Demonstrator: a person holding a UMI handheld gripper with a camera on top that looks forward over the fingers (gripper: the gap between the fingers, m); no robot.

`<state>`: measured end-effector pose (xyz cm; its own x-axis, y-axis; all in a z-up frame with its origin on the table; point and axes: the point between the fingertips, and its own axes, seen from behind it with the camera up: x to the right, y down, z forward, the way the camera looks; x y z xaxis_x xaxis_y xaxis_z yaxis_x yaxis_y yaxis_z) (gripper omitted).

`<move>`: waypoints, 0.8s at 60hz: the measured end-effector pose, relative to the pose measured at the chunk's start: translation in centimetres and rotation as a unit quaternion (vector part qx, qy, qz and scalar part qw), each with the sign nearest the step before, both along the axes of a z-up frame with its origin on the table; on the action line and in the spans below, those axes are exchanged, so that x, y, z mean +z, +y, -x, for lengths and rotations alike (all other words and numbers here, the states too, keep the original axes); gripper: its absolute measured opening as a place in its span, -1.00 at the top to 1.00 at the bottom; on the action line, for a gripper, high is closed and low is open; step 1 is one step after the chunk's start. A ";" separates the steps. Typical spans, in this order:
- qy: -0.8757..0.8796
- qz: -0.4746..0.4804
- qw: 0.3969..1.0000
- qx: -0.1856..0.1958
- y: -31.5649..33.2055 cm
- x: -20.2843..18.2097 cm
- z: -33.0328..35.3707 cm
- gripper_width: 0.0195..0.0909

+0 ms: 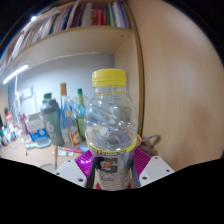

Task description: Pour water

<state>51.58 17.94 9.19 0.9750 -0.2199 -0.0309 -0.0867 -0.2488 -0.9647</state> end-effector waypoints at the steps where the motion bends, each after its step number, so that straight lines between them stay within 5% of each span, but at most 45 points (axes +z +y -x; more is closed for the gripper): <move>1: -0.007 0.006 1.000 0.001 0.0 -0.7 0.0 0.02; 5: -0.029 0.045 0.999 0.005 -0.3 -3.8 -0.2 -0.02; 23: -0.008 0.025 1.000 0.001 0.0 -3.5 -0.6 -0.04; 27: 0.001 0.049 0.999 0.004 -0.1 -4.0 -0.6 -0.17; 34: 0.002 0.101 0.995 0.001 -2.0 -4.9 -1.0 -0.85; 48: 0.035 0.116 0.993 -0.001 -10.5 -3.2 0.9 -0.82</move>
